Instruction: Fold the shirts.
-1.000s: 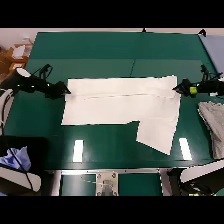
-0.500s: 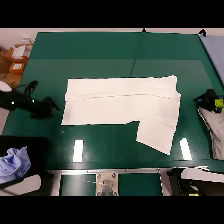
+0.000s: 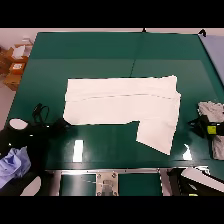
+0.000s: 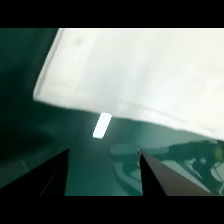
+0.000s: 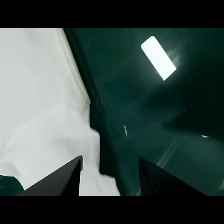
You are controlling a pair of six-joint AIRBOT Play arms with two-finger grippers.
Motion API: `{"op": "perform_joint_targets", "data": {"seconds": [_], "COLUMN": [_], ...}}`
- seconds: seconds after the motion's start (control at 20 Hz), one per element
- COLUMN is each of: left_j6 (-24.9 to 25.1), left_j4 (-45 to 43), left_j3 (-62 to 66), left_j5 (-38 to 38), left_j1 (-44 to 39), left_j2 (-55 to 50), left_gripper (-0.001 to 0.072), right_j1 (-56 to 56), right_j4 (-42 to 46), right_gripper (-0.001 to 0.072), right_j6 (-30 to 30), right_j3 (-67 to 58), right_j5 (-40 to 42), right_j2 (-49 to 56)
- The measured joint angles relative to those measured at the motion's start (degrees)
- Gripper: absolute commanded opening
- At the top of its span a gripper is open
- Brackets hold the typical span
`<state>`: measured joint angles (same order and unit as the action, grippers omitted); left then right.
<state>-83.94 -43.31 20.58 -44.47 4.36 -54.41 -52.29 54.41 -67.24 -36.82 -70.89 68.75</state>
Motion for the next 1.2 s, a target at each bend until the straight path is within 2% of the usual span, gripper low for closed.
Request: {"op": "perform_joint_targets", "data": {"seconds": [0.15,0.2,0.35,0.55,1.2], "left_j6": [-2.2,-3.1,-4.5,-5.2,-4.8], "left_j4": [3.2,4.4,7.9,9.6,12.1], "left_j3": [-1.5,-1.7,-1.9,-1.9,-1.6], "left_j5": [12.4,15.4,20.0,20.3,10.1], "left_j1": [-4.9,-5.9,-7.5,-8.2,-8.5], "left_j2": [-0.2,-0.8,-3.5,-5.2,-6.0], "left_gripper": [0.0491,0.0491,0.0491,0.0491,0.0491], "right_j1": [4.1,6.1,11.8,16.4,18.2], "right_j4": [-2.1,-3.5,-4.9,-5.6,-5.4], "right_gripper": [0.0442,0.0468,0.0477,0.0476,0.0476], "right_j6": [0.2,0.3,0.3,0.2,-1.2], "right_j3": [5.6,7.1,9.7,11.0,11.5], "right_j5": [2.9,3.8,6.1,7.4,8.0], "right_j2": [-0.4,-0.5,-0.7,-0.6,-0.6]}}
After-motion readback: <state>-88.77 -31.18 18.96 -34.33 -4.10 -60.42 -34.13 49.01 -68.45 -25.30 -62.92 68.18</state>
